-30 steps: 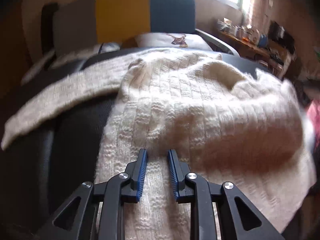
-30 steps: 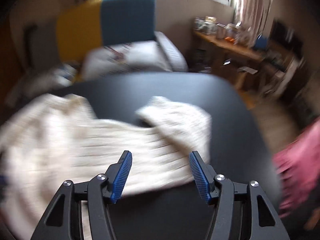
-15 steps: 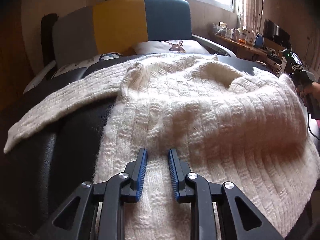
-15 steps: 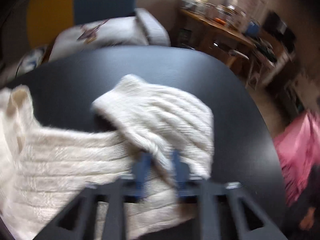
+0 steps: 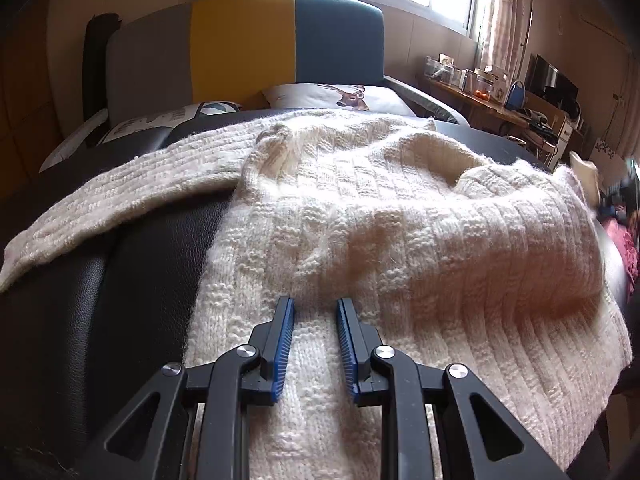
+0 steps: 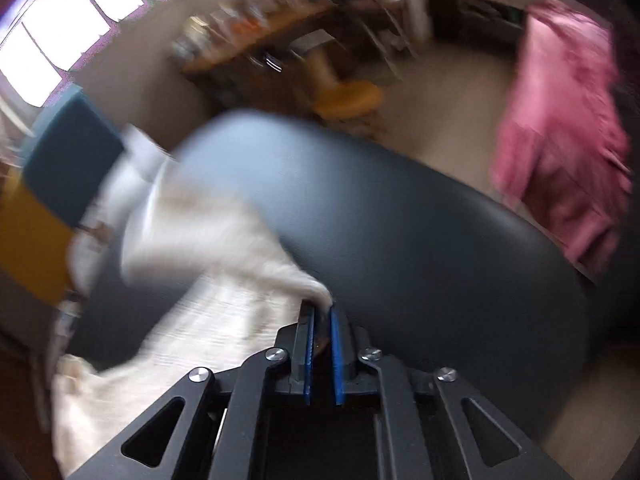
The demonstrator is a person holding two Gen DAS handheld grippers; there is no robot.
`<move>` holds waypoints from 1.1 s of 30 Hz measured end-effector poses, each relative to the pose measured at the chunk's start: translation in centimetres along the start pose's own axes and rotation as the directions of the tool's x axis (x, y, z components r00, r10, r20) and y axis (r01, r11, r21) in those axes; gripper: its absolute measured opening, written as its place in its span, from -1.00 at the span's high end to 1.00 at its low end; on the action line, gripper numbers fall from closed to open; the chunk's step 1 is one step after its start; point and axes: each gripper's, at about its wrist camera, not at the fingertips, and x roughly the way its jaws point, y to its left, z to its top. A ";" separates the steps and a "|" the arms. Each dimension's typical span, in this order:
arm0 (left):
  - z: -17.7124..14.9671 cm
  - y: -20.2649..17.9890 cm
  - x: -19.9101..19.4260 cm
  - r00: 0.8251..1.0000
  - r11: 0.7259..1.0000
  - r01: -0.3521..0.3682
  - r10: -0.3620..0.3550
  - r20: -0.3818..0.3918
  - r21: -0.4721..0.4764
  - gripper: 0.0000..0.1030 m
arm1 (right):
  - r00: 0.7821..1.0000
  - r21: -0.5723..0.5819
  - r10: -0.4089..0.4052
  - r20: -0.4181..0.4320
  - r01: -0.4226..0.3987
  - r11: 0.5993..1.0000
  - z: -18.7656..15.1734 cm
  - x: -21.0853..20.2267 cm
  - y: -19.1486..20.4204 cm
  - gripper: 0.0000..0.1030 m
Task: Fold clothes
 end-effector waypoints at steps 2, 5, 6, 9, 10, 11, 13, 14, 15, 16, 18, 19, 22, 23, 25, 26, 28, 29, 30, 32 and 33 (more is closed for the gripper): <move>0.0 0.0 0.0 1.000 1.000 0.001 -0.001 0.001 -0.001 0.58 | 0.998 -0.050 -0.057 0.020 0.058 0.997 -1.0 -0.8 -0.2 0.69; 0.0 0.0 0.0 1.000 1.000 0.002 -0.002 0.004 -0.002 0.58 | 0.992 -0.125 -0.072 0.102 0.085 0.988 -2.4 -3.9 1.6 0.54; 0.0 0.0 0.0 1.000 1.000 0.003 -0.003 0.005 -0.003 0.58 | 0.992 -0.161 -0.031 0.126 0.051 0.986 -3.1 -5.1 2.8 0.49; -0.1 0.0 0.0 1.000 1.000 0.005 -0.005 0.007 -0.006 0.58 | 0.980 -0.347 0.093 0.175 -0.028 0.937 -5.1 -8.2 9.2 0.25; -0.1 0.0 -0.1 1.000 1.000 0.006 -0.006 0.008 -0.007 0.58 | 0.976 -0.426 0.151 0.158 -0.071 0.902 -5.9 -8.7 11.8 0.19; -0.1 0.0 -0.1 1.000 1.000 0.007 -0.007 0.008 -0.008 0.58 | 0.969 -0.502 0.207 0.136 -0.113 0.858 -6.7 -9.2 14.5 0.18; -0.1 0.0 -0.1 1.000 1.000 0.008 -0.008 0.010 -0.010 0.58 | 0.954 -0.630 0.299 0.017 -0.222 0.744 -8.6 -9.1 20.5 0.18; -0.1 0.1 -0.1 1.000 1.000 0.009 -0.009 0.011 -0.011 0.58 | 0.953 -0.665 0.297 -0.063 -0.262 0.699 -9.5 -8.2 22.9 0.18; -0.1 0.1 -0.1 1.000 1.000 0.010 -0.010 0.011 -0.012 0.58 | 0.949 -0.693 0.283 -0.141 -0.299 0.657 -10.4 -7.1 25.3 0.18; -0.1 0.1 -0.1 1.000 1.000 0.011 -0.011 0.012 -0.014 0.58 | 0.948 -0.708 0.246 -0.201 -0.314 0.632 -11.3 -5.7 27.5 0.19; -0.2 0.2 -0.2 1.000 1.000 0.021 -0.021 0.014 -0.022 0.58 | 0.954 -0.733 0.175 -0.244 -0.299 0.611 -12.4 -3.2 30.4 0.19; -0.2 0.3 -0.2 1.000 0.999 0.026 -0.026 0.015 -0.027 0.58 | 0.963 -0.752 0.120 -0.239 -0.262 0.605 -12.7 -1.9 31.0 0.19; -0.4 0.5 -0.3 0.999 0.998 0.044 -0.043 0.019 -0.041 0.58 | 0.971 -0.773 0.021 -0.238 -0.202 0.601 -13.0 0.6 32.1 0.18; -0.4 0.6 -0.3 0.999 0.998 0.051 -0.050 0.021 -0.048 0.58 | 0.970 -0.774 0.017 -0.243 -0.204 0.600 -13.2 1.0 32.1 0.17; -0.5 0.8 -0.3 0.998 0.996 0.064 -0.062 0.024 -0.060 0.58 | 0.973 -0.788 0.013 -0.230 -0.195 0.585 -13.8 1.3 32.4 0.45; -0.5 0.9 -0.3 0.997 0.995 0.072 -0.070 0.026 -0.067 0.58 | 0.976 -0.799 0.014 -0.216 -0.185 0.573 -14.1 1.4 32.6 0.75; -0.5 1.0 -0.3 0.997 0.994 0.079 -0.077 0.028 -0.074 0.58 | 0.982 -0.818 0.016 -0.187 -0.165 0.551 -14.7 1.5 33.1 0.90; -0.5 0.9 -0.3 0.997 0.994 0.079 -0.077 0.029 -0.074 0.58 | 0.985 -0.822 0.024 -0.170 -0.155 0.548 -14.7 1.5 33.5 0.90; -0.6 0.9 -0.3 0.997 0.994 0.079 -0.077 0.030 -0.075 0.58 | 0.989 -0.833 0.028 -0.146 -0.138 0.536 -14.7 1.5 34.1 0.90; -0.6 0.8 -0.3 0.996 0.994 0.080 -0.078 0.031 -0.076 0.58 | 0.996 -0.862 0.024 -0.086 -0.086 0.499 -14.9 1.6 35.8 0.90; -0.6 0.8 -0.3 0.996 0.994 0.080 -0.078 0.032 -0.077 0.58 | 0.998 -0.874 0.027 -0.061 -0.066 0.481 -14.8 1.6 37.0 0.90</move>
